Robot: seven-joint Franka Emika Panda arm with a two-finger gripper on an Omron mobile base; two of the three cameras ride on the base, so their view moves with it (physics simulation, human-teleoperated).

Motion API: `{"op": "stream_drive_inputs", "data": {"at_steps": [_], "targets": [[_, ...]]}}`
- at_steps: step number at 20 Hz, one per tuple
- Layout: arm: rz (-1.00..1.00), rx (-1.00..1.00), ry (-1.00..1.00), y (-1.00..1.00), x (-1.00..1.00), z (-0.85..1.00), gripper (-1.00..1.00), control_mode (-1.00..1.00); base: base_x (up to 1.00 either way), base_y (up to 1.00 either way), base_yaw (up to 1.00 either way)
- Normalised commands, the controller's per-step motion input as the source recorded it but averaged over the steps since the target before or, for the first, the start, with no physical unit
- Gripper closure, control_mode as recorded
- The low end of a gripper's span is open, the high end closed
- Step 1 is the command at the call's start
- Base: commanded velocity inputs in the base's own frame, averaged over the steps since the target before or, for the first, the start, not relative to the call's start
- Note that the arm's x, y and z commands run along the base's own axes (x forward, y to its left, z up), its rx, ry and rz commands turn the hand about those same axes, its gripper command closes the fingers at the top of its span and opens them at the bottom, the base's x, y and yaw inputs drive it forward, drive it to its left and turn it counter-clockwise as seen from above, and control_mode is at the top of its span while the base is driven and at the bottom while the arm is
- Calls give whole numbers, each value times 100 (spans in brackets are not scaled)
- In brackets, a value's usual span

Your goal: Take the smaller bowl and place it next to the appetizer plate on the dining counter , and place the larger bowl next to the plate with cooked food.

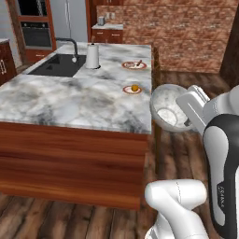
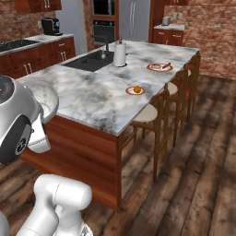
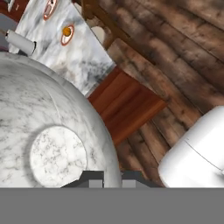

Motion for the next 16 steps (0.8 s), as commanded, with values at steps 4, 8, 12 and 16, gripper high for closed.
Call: {"op": "stream_drive_inputs", "data": {"at_steps": [4,8,12,16], "targets": [[0,0,0,0,0,0,100,100,0,-100,25],[0,0,0,0,0,0,100,100,0,-100,28],[0,0,0,0,0,0,100,100,17,-100,34],[0,0,0,0,0,0,100,100,43,-100,42]]}}
